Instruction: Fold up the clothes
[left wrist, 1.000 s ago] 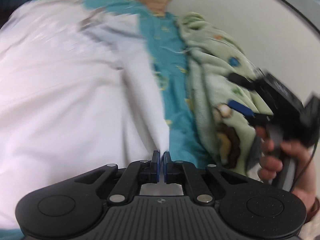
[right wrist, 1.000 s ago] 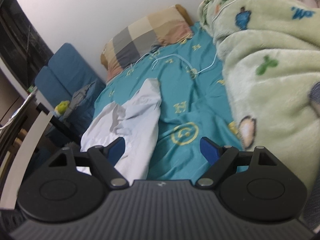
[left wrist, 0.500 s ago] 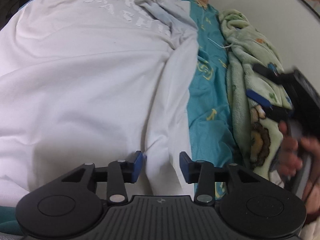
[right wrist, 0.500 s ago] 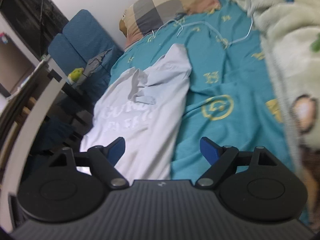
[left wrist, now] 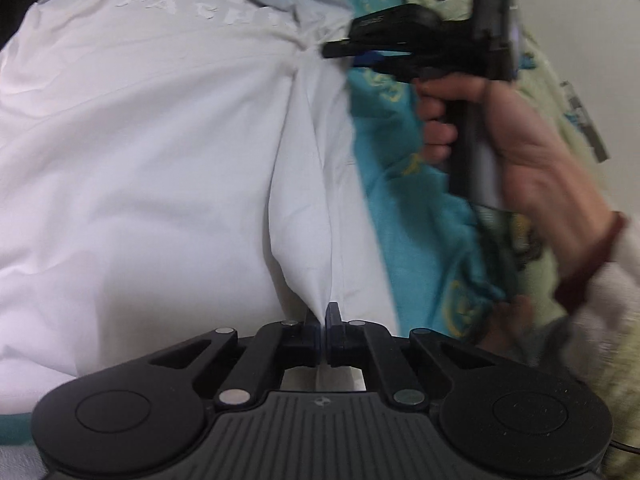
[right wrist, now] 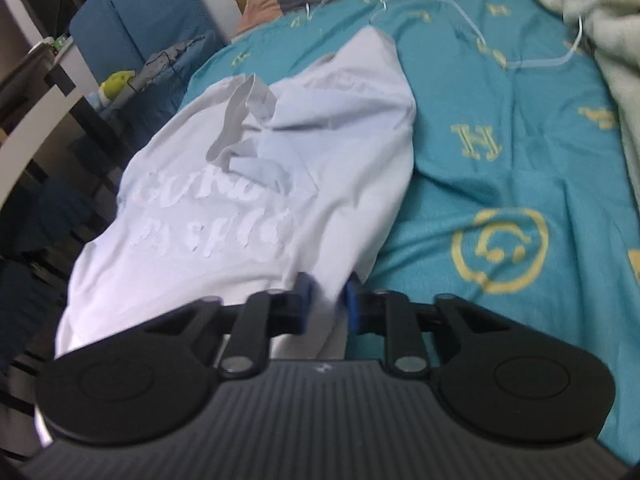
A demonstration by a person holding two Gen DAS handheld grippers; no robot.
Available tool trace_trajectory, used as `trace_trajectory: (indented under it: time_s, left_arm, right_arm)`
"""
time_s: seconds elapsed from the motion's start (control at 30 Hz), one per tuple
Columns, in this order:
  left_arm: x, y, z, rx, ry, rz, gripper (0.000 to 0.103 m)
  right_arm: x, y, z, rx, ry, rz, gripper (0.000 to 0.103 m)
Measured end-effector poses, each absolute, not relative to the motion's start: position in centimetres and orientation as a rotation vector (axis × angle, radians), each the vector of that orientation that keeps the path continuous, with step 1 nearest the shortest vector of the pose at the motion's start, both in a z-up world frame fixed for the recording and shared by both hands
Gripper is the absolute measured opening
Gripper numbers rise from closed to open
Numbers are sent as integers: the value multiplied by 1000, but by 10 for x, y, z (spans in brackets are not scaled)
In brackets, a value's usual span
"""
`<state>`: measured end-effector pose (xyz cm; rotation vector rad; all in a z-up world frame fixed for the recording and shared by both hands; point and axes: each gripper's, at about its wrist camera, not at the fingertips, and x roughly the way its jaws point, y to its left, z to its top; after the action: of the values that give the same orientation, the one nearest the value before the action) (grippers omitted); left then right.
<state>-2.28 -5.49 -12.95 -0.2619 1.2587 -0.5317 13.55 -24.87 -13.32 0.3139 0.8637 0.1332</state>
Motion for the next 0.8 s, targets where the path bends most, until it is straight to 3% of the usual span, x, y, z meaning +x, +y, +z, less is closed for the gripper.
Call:
trace_trajectory:
  time_s: [0.23, 0.3, 0.37, 0.57, 0.67, 0.8]
  left_arm:
    - [-20, -63, -139, -228, 1309, -514, 4]
    - [-20, -63, -134, -253, 1304, -525, 15]
    - [-23, -56, -126, -282, 1279, -524, 37]
    - [-1, -10, -87, -474, 1108, -487, 56]
    - [28, 33, -70, -607, 1002, -380, 65]
    - [90, 121, -71, -831, 884, -153, 69]
  right_arm:
    - [143, -231, -148, 165, 875, 123, 20]
    - [142, -231, -143, 172, 871, 114, 20]
    - [140, -234, -137, 201, 861, 97, 22]
    - [123, -239, -112, 275, 798, 47, 25]
    - [111, -241, -98, 328, 752, 32, 37]
    - [100, -238, -85, 380, 726, 39, 45]
